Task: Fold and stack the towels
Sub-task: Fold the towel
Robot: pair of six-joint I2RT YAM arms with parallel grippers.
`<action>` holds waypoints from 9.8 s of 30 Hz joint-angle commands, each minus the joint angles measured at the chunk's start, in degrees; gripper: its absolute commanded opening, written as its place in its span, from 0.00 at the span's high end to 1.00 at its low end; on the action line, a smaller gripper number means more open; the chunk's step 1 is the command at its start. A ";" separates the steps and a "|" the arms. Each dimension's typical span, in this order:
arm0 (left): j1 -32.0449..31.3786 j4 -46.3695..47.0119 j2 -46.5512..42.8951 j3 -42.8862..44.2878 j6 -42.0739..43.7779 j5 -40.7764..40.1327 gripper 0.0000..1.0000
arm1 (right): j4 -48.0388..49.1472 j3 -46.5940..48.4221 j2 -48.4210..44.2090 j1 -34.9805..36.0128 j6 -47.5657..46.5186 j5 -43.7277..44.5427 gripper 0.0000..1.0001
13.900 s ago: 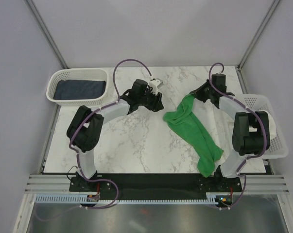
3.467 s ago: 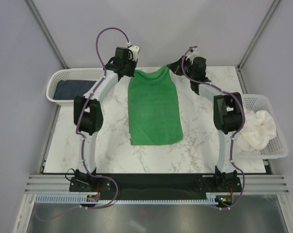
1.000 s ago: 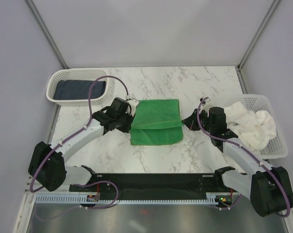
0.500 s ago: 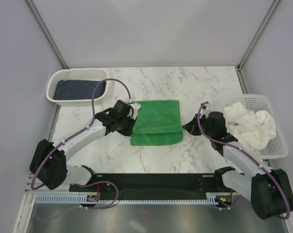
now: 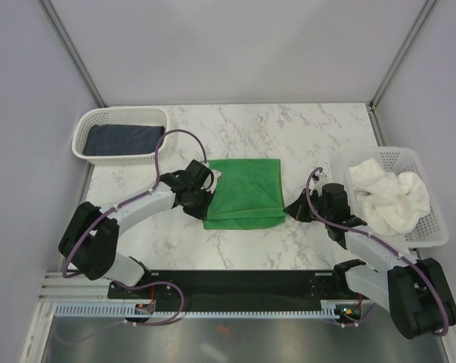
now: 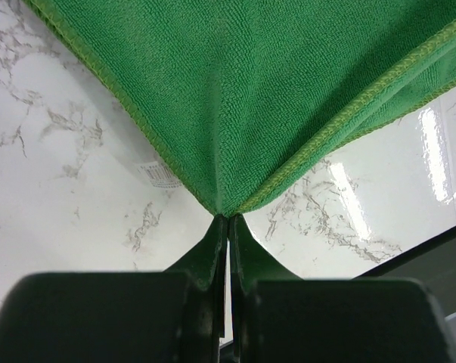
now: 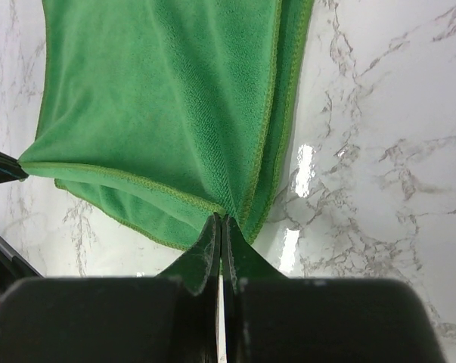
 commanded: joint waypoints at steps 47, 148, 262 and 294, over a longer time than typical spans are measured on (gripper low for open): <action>-4.14 3.23 1.45 1.87 -16.69 6.86 0.66 | -20.71 11.56 2.56 4.64 -2.81 3.98 0.72; 6.59 9.64 5.05 5.51 -19.05 14.85 0.54 | -29.86 36.37 27.18 -0.90 -2.03 5.03 0.64; 12.46 -0.03 9.51 26.81 -13.19 -1.06 0.41 | -22.47 38.15 22.40 -0.62 -3.15 13.60 0.52; 24.34 2.62 49.78 58.03 15.64 24.08 0.39 | -29.77 73.53 66.46 -10.31 -32.34 -11.48 0.51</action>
